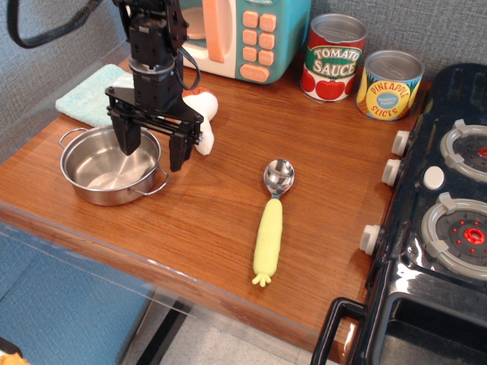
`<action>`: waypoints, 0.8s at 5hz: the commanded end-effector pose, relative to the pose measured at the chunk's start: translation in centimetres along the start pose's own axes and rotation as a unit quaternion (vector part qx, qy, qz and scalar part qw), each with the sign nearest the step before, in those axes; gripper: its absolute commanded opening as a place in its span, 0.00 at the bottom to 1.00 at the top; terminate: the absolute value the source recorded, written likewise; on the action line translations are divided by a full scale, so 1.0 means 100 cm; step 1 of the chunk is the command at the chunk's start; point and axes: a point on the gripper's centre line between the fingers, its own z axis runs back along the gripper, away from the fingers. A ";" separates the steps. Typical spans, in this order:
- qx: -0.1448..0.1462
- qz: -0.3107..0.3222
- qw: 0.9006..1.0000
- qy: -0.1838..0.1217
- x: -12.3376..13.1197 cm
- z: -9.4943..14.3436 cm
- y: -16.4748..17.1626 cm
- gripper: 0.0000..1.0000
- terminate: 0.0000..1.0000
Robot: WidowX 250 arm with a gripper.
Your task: Pick up pot and place it on the blue towel.
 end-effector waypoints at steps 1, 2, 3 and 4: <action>-0.004 0.012 1.000 -0.022 0.010 0.008 0.004 0.00 0.00; -0.002 0.012 1.000 -0.027 0.009 0.010 0.003 0.00 0.00; 0.000 0.015 0.999 -0.029 0.009 0.012 0.005 0.00 0.00; -0.002 0.029 0.999 -0.042 0.005 0.018 0.004 0.00 0.00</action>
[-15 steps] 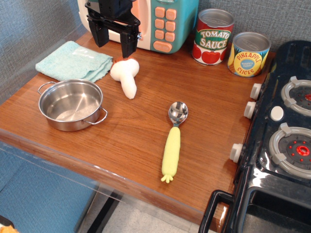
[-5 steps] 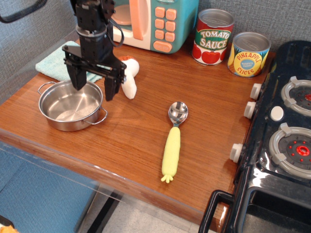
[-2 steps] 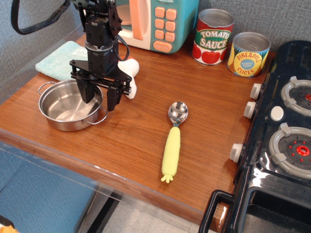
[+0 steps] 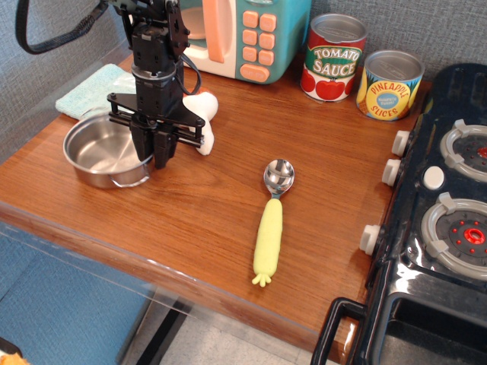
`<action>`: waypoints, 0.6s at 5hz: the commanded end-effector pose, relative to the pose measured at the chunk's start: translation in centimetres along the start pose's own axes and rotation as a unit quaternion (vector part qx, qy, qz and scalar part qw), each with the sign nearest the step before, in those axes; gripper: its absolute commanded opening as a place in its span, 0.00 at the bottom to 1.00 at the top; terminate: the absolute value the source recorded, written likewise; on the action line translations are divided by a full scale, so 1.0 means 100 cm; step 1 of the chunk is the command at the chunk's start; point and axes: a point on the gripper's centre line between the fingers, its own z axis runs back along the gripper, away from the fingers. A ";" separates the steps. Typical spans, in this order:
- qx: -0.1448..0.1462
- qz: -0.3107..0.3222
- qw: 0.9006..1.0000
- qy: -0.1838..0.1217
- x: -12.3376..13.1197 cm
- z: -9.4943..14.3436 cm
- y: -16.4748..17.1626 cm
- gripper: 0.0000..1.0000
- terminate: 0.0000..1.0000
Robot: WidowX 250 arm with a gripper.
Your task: Pick up pot and place it on the blue towel.
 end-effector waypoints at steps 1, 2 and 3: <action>0.016 0.051 0.996 -0.076 -0.008 0.044 0.000 0.00 0.00; 0.029 0.089 0.988 -0.123 -0.017 0.072 -0.002 0.00 0.00; 0.011 0.084 0.986 -0.140 -0.006 0.089 -0.002 0.00 0.00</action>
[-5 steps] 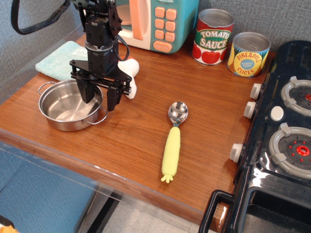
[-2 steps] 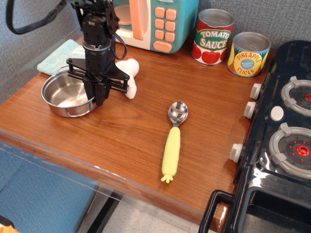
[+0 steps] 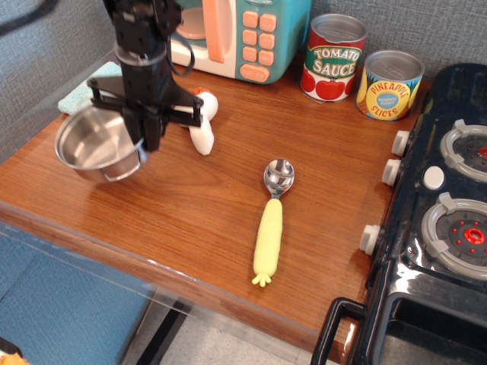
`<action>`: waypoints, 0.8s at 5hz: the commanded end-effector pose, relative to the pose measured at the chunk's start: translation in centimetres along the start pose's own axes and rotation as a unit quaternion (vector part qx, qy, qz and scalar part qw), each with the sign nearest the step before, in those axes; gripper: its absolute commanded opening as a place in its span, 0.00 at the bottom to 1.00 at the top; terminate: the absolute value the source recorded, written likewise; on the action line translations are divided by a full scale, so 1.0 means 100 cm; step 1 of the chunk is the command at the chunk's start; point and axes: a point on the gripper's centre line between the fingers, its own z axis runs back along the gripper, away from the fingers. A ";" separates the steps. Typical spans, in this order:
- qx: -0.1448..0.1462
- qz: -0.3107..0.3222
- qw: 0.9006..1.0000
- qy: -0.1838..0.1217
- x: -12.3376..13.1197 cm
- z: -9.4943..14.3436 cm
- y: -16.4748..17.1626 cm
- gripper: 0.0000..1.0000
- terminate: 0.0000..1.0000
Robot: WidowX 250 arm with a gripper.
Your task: Pick up pot and place it on the blue towel.
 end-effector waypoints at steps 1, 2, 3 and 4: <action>-0.016 0.013 1.000 -0.020 0.054 0.010 0.007 0.00 0.00; -0.019 0.050 0.999 0.000 0.085 -0.005 0.019 0.00 0.00; -0.018 0.063 0.998 0.007 0.106 -0.008 0.019 0.00 0.00; -0.021 0.070 0.997 0.012 0.114 -0.008 0.020 0.00 0.00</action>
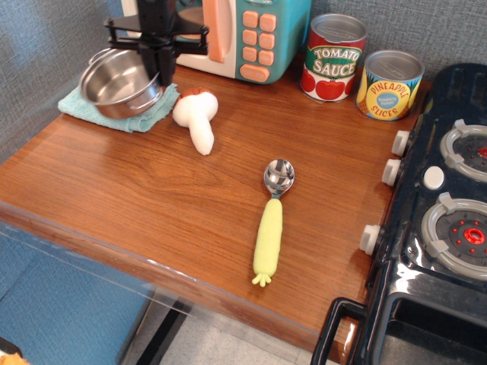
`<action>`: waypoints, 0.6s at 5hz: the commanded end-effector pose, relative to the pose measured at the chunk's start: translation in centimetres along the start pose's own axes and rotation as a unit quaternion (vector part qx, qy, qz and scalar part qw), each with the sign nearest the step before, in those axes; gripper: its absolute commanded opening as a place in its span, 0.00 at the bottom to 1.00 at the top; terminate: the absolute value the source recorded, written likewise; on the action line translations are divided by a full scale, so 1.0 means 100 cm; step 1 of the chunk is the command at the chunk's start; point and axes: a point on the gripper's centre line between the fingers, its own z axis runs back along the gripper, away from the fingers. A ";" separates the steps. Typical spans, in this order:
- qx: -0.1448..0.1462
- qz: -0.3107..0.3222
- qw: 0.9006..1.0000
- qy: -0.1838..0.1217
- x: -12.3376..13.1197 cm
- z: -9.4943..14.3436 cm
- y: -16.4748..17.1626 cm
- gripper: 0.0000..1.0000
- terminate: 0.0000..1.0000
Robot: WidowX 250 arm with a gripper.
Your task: Pick up pot and place it on the blue towel.
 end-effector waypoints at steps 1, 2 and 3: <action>0.000 0.017 0.999 -0.027 0.024 0.024 0.005 0.00 0.00; 0.015 0.024 0.999 -0.022 0.030 0.016 0.009 0.00 0.00; 0.024 0.034 0.999 -0.012 0.035 0.005 0.015 0.00 0.00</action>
